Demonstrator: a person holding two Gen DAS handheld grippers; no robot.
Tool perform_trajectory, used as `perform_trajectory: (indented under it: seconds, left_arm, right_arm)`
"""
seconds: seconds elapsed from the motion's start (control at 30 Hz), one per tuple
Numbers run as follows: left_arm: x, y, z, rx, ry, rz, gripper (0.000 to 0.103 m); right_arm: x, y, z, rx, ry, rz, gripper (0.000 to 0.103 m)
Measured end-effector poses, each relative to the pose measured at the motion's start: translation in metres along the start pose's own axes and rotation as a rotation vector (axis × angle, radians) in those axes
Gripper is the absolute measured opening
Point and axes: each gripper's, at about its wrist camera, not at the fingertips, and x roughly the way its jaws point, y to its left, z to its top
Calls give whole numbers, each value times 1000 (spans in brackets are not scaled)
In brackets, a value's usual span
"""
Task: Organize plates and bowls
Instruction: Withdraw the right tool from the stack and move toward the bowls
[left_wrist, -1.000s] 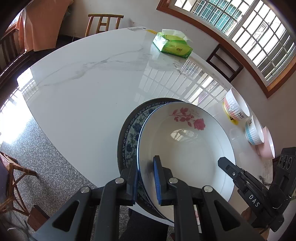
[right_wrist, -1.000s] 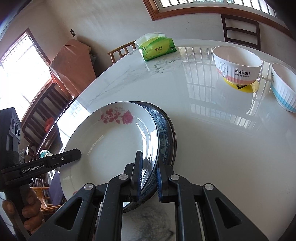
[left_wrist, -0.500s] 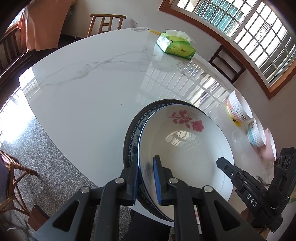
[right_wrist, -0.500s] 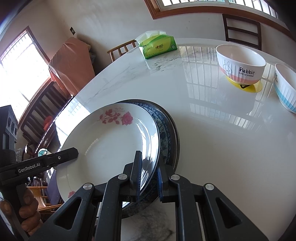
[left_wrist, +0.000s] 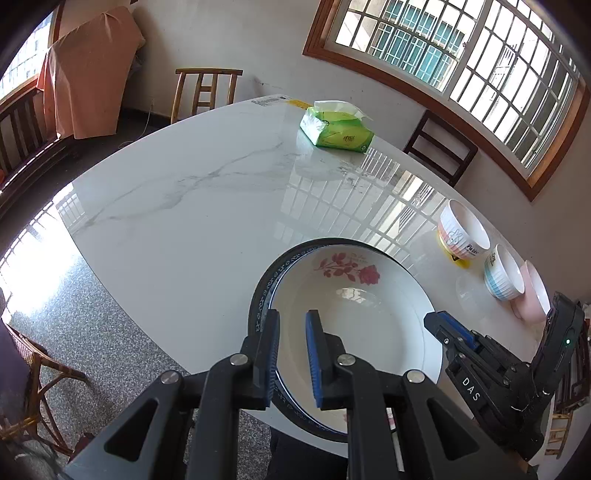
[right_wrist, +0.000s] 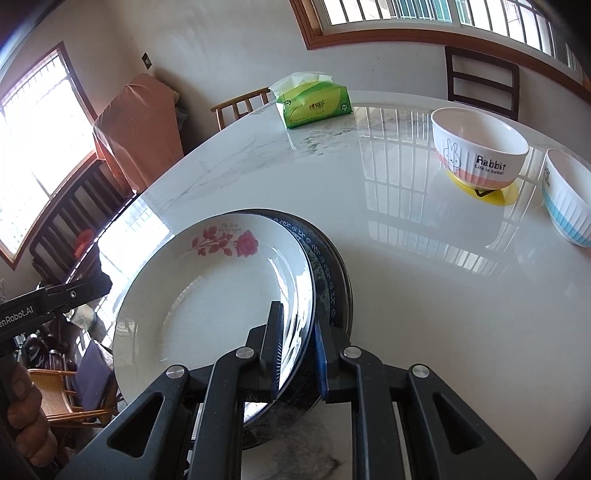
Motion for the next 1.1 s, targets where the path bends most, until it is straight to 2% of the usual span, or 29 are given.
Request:
perform_trajectory:
  seconds: [0.17,0.33,0.47,0.73,0.9,1.1]
  left_arm:
    - [0,-12,-10,9,32,-52,15]
    - [-5,-40,-21,64,19,-90,15]
    - [-7,-79,-34,161,23,-108,25]
    - [4,-159,-55,281,117,-208,26]
    - [15,-208,-62,303,202,-281,26]
    - [26,-280,-55,354,282,-372,26]
  right_arm:
    - [-19,4,1,-98,-137,-132,21]
    - [-49,-8,-11,-163,-275,-272,25]
    - [-75,-50,-24,-73,-305,-321,25]
    - [-130,-150,-62,75,-346,-537,27]
    - [-161,-210,-81,214,-352,-554,27]
    - [-181,-258,-99,340,-341,-490,30]
